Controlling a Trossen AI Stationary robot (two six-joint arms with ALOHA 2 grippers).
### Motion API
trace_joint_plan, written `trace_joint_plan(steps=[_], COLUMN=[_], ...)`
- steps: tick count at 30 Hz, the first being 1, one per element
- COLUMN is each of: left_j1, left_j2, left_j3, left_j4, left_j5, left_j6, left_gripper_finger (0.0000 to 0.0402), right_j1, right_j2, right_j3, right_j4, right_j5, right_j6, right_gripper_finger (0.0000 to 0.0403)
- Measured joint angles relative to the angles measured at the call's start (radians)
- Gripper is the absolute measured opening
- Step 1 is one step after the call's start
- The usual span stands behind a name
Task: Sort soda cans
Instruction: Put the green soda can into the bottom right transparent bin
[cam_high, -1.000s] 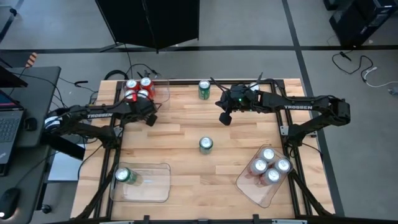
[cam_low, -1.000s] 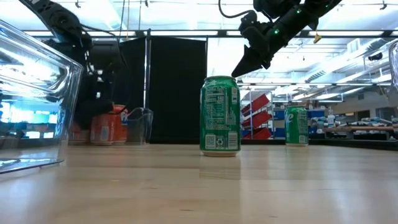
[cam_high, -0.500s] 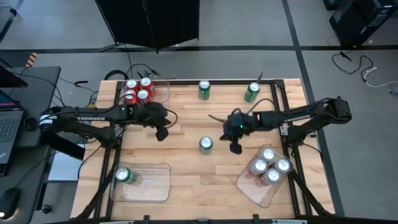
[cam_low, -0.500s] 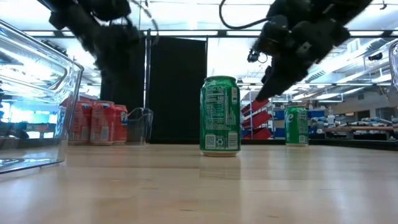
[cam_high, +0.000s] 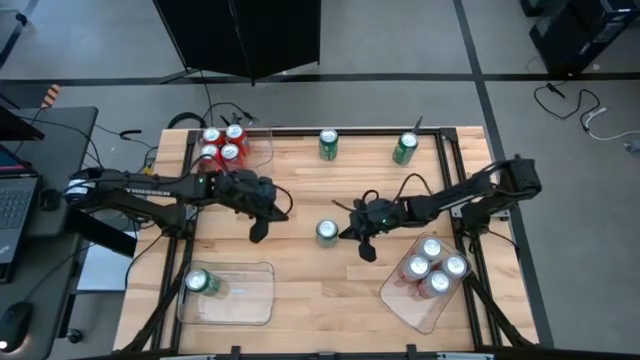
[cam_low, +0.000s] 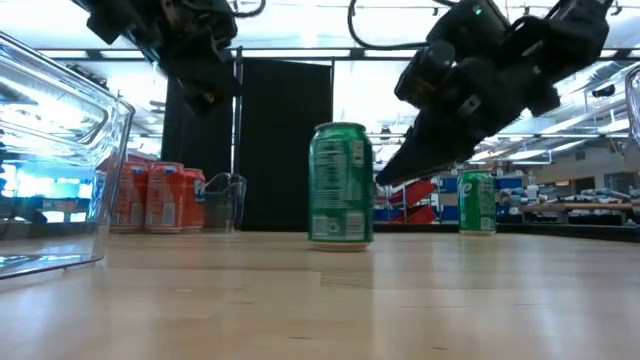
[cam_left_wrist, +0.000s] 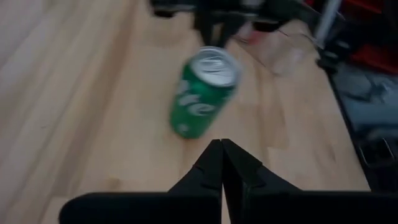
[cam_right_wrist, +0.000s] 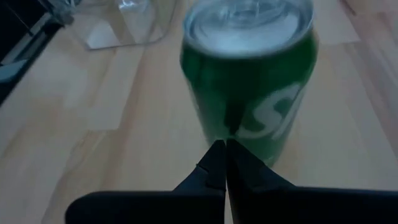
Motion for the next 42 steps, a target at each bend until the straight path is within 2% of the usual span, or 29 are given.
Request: trace_joint_plan(steps=[4, 9, 12, 17, 24, 27, 36, 42], left_j1=[-0.059, -0.153, -0.223, -0.300, -0.320, -0.319, -0.315, -0.252], left_j2=[0.000, 0.003, 0.011, 0.069, 0.209, 0.250, 0.275, 0.279], left_j3=[0.000, 0.000, 0.000, 0.000, 0.000, 0.000, 0.086, 0.093], left_j4=[-0.002, -0.078, -0.127, -0.152, -0.194, -0.203, -0.196, -0.140], left_j5=[0.093, 0.231, 0.237, 0.166, 0.118, 0.023, -0.195, -0.220], left_j6=[0.057, 0.056, 0.055, 0.039, 0.044, 0.065, 0.231, 0.277], left_gripper_finger=[0.0004, 0.0004, 0.0003, 0.0002, 0.0001, 0.0001, 0.0001, 0.0000], right_j1=[-0.004, -0.008, -0.008, -0.020, -0.043, -0.046, -0.047, -0.047], right_j2=[0.061, 0.076, 0.073, 0.072, 0.071, 0.071, 0.071, 0.071], right_j3=[0.000, 0.000, 0.000, 0.000, 0.000, 0.000, 0.001, 0.001], right_j4=[0.110, 0.126, 0.127, 0.128, 0.129, 0.129, 0.131, 0.132], right_j5=[0.000, 0.000, 0.000, 0.000, 0.000, 0.000, 0.000, 0.000], right_j6=[-0.003, -0.002, -0.008, -0.010, -0.010, -0.010, -0.011, -0.010], right_gripper_finger=[0.0000, 0.0000, 0.0000, 0.0000, 0.0000, 0.0000, 0.0000, 0.0000])
